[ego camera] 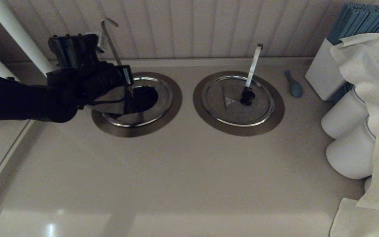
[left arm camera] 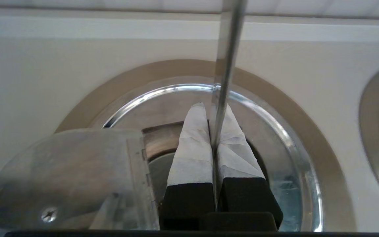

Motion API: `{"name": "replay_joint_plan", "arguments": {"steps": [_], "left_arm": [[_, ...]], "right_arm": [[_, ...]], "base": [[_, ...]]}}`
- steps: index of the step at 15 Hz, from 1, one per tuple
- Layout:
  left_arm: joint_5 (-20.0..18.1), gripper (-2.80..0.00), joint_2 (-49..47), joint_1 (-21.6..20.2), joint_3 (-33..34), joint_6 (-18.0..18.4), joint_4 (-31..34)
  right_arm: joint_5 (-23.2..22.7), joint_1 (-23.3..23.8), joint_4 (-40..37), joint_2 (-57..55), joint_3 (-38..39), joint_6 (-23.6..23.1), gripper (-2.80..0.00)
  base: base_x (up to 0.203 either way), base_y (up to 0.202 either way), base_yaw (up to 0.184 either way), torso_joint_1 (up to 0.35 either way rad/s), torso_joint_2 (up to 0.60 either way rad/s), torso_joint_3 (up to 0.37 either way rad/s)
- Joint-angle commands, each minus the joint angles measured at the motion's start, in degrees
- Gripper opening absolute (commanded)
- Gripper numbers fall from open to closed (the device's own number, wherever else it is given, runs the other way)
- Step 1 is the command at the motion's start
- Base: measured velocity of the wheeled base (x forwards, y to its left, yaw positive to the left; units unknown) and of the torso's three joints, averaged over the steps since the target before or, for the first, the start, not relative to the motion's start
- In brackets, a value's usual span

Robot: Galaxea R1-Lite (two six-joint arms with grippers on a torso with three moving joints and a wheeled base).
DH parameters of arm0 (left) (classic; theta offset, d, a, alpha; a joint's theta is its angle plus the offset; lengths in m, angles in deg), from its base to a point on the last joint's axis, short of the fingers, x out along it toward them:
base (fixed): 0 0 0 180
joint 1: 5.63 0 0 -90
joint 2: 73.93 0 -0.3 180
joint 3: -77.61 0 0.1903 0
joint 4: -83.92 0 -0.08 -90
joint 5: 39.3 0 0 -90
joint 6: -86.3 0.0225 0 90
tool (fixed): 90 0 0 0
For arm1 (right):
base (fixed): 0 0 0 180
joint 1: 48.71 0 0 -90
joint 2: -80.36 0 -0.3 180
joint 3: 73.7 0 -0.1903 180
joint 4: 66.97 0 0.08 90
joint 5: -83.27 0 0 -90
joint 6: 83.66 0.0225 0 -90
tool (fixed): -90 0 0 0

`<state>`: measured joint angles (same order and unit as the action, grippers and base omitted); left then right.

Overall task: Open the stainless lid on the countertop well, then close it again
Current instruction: Stir with a spoon

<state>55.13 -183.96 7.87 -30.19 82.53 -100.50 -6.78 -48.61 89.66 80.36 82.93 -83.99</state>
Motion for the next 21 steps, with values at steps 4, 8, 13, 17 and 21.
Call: {"name": "replay_joint_plan", "arguments": {"steps": [4,8,13,17,21], "left_arm": [[2.1,-2.80,-1.2,1.6,-2.2,-3.6,-6.2],[1.7,-2.80,-0.7,2.8,-2.2,-6.0,-6.2],[-0.8,-2.80,2.6,1.3,-1.2,-5.7,0.1],[-4.1,-2.80,2.9,-0.5,0.8,-2.9,1.0],[-0.4,-2.80,1.2,-1.5,-0.3,-0.8,0.0]], "right_arm": [[0.0,0.0,0.0,0.0,0.0,0.0,-2.80],[0.0,0.0,0.0,0.0,0.0,0.0,-2.80],[0.0,0.0,0.0,0.0,0.0,0.0,-2.80],[0.0,-0.1,0.0,0.0,0.0,0.0,-2.80],[0.0,0.0,0.0,0.0,0.0,0.0,-2.80]], "base": [[0.000,0.000,0.000,0.000,0.00,0.000],[0.000,0.000,0.000,0.000,0.00,0.000],[0.000,0.000,0.000,0.000,0.00,0.000],[0.000,0.000,0.000,0.000,0.00,0.000],[0.000,0.000,0.000,0.000,0.00,0.000]]}}
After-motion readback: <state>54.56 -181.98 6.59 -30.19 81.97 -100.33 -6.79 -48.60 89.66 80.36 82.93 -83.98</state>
